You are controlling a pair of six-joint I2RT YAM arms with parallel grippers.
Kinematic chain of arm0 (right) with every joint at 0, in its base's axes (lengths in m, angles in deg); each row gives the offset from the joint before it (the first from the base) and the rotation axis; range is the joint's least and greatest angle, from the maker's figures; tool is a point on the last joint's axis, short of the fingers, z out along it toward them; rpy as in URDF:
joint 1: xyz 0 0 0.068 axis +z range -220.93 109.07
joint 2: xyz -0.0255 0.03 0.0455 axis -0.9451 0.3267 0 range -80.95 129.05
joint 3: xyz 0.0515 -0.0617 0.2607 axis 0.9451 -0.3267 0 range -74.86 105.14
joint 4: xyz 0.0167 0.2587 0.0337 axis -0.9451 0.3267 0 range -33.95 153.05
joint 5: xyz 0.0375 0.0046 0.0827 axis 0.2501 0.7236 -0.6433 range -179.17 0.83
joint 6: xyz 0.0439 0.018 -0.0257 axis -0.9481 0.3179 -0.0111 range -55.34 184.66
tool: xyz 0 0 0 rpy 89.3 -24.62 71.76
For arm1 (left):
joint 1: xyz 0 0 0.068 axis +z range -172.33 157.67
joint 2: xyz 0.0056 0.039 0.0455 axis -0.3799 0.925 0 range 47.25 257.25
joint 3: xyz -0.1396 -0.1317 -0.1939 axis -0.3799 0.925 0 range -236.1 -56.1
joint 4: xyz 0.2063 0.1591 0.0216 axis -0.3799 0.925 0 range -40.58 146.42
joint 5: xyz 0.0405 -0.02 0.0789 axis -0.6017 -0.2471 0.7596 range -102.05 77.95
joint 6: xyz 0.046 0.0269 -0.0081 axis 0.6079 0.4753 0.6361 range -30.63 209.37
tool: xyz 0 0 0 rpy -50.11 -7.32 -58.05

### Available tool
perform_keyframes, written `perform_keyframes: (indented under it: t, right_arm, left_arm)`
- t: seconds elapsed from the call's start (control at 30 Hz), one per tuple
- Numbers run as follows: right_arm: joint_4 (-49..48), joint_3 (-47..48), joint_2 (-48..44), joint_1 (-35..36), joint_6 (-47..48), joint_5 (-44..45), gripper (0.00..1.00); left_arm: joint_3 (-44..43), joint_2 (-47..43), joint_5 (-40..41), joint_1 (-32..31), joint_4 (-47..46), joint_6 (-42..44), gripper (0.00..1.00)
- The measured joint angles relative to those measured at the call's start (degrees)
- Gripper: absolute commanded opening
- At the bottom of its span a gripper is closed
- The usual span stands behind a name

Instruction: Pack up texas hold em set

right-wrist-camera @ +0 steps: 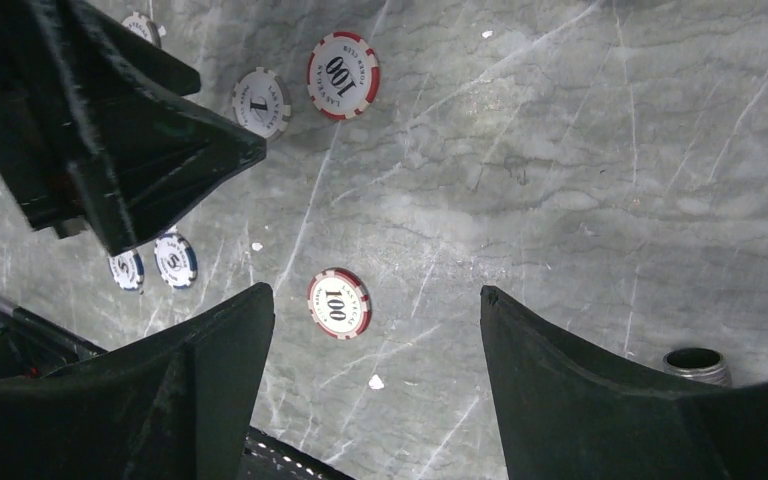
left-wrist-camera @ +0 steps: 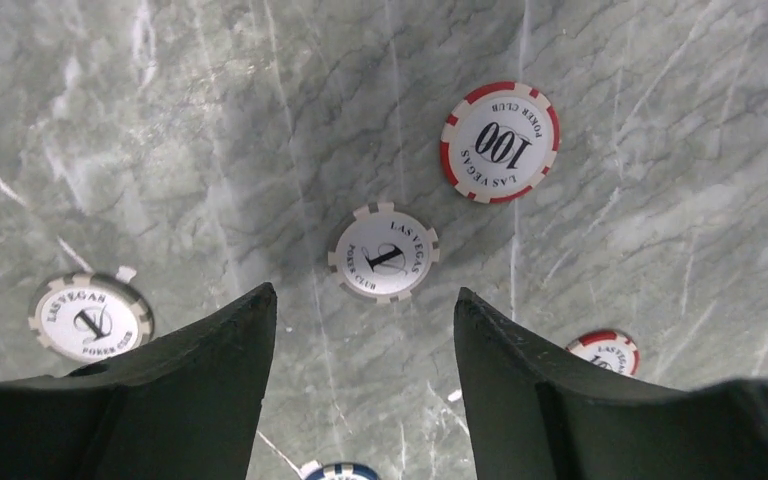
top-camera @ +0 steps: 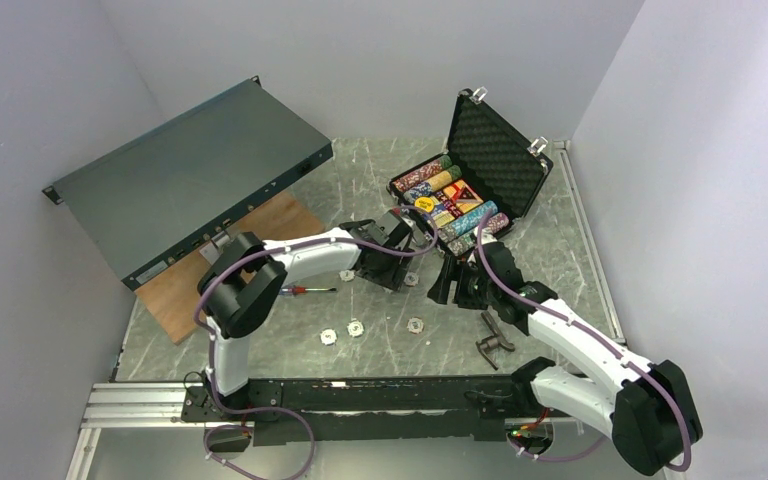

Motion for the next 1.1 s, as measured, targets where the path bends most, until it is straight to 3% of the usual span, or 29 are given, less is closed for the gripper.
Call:
perform_keyframes:
  t: [0.27,0.4,0.63,0.87,1.1]
  right_arm:
    - [0.0,0.0,-0.3,0.0,0.0,0.0,0.77]
    - [0.0,0.0,-0.2,0.0,0.0,0.0,0.77]
    - [0.0,-0.5,-0.2,0.0,0.0,0.0,0.77]
    - [-0.1,-0.7,-0.2,0.0,0.0,0.0,0.77]
    - [0.1,-0.7,-0.8,0.0,0.0,0.4,0.79]
  left_arm:
    - [-3.0,3.8,1.6,-2.1,0.5,0.5,0.67]
    - [-4.7,5.2,3.2,-2.9,0.8,0.7,0.56]
    - [-5.0,5.6,4.5,-3.0,0.9,1.1,0.5]
    - [-5.0,5.7,5.9,-3.2,0.8,1.3,0.53]
    - [-5.0,5.9,8.0,-4.2,0.8,1.5,0.46]
